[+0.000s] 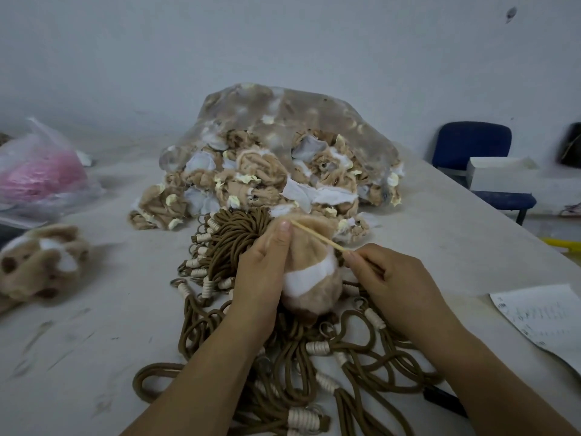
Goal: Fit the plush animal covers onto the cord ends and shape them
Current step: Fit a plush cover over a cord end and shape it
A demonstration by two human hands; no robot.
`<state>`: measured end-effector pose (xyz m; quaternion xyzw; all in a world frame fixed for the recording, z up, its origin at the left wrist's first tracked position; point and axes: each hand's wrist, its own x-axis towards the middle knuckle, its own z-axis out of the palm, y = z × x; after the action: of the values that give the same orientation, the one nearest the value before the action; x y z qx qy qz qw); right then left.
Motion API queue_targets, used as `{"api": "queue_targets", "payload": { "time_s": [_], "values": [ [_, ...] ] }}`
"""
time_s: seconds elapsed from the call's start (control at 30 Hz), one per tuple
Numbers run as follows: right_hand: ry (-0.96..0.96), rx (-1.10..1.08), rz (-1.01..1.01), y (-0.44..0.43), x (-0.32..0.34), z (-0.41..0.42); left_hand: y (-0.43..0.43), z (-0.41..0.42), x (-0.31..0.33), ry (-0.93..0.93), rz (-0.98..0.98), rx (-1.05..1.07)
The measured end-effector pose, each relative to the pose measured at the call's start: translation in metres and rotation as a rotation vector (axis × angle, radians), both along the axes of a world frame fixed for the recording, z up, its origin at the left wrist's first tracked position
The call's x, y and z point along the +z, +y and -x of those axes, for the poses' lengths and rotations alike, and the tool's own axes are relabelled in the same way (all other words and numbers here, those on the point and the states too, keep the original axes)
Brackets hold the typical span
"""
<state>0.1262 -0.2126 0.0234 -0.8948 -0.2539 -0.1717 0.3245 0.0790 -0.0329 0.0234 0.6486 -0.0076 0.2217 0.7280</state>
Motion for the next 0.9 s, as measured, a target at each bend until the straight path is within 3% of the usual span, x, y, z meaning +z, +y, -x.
{"api": "queue_targets", "payload": {
  "time_s": [0.13, 0.37, 0.6, 0.83, 0.9],
  "values": [
    [0.045, -0.033, -0.151, -0.002, 0.006, 0.002, -0.001, 0.0, 0.001, 0.02, 0.077, -0.007],
    [0.337, 0.174, -0.423, 0.014, 0.007, 0.014, -0.004, -0.001, -0.001, 0.023, 0.204, -0.164],
    [0.495, 0.201, -0.644, 0.019, 0.01, 0.011, -0.014, 0.004, -0.005, -0.005, -0.354, -0.184],
    [0.366, 0.149, -0.581, 0.018, 0.006, 0.008, -0.016, 0.005, 0.0, -0.053, -0.256, -0.163],
    [0.347, 0.141, -0.583, 0.018, 0.006, 0.009, -0.014, 0.003, -0.001, -0.034, -0.306, -0.123]
  ]
}}
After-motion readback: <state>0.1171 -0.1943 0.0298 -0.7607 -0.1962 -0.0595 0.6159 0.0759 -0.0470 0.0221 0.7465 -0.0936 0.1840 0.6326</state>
